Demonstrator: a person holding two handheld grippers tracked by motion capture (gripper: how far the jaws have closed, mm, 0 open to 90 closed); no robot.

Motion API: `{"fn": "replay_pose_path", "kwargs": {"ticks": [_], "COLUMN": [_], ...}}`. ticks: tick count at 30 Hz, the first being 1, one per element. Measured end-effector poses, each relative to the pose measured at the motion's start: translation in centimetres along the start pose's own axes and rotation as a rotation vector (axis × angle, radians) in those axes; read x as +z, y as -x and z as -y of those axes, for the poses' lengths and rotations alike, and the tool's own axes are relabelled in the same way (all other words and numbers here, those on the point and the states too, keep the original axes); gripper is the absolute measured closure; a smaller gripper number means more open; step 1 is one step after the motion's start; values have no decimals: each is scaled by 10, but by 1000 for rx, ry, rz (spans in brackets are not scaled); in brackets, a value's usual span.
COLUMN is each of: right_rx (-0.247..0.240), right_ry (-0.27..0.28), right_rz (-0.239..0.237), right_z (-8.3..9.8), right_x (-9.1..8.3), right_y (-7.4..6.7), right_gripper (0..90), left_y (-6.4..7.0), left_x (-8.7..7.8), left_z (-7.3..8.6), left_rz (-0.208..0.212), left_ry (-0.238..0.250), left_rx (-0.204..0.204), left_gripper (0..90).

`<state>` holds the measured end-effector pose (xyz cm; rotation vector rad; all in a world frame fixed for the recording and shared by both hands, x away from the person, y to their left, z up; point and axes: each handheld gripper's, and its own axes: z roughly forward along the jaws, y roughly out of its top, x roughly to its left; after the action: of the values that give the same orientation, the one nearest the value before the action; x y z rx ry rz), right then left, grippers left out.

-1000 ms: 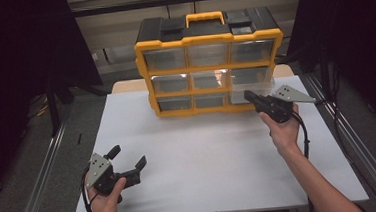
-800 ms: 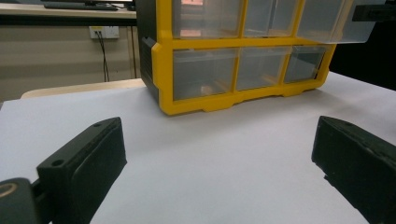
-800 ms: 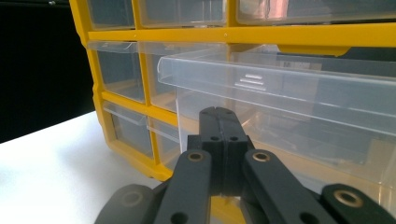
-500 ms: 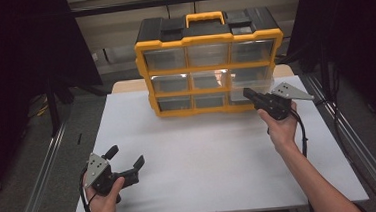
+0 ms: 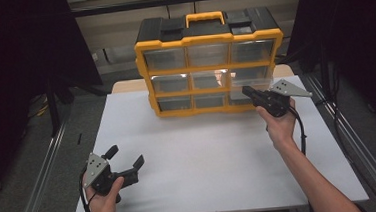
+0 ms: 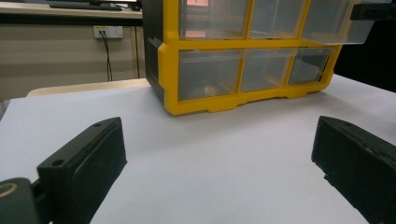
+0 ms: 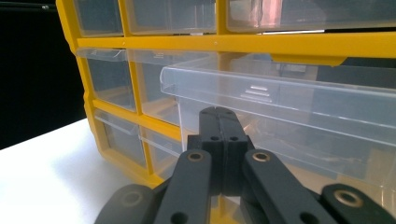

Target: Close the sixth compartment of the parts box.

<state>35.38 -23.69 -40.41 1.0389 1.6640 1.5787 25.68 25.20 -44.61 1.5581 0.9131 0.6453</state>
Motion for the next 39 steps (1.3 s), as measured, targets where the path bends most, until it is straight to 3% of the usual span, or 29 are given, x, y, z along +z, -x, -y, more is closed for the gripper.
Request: {"fn": "replay_pose_path", "kwargs": {"ticks": [8,19,39], "right_rx": [-2,-15,-20], "right_ry": [9,21,17], "right_rz": [7,22,39], "right_z": [-1,-4,-3], "right_x": [2,6,12], "right_y": [0,2,3], "right_gripper": [900,900,900], "left_y": [-1,0,0], "left_x": [-1,1,0], "left_z": [0,0,0], "left_rz": [6,1,6], "left_ry": [-18,-8,-12], "left_rx": [27,10,24], "left_gripper": [31,32,34]}}
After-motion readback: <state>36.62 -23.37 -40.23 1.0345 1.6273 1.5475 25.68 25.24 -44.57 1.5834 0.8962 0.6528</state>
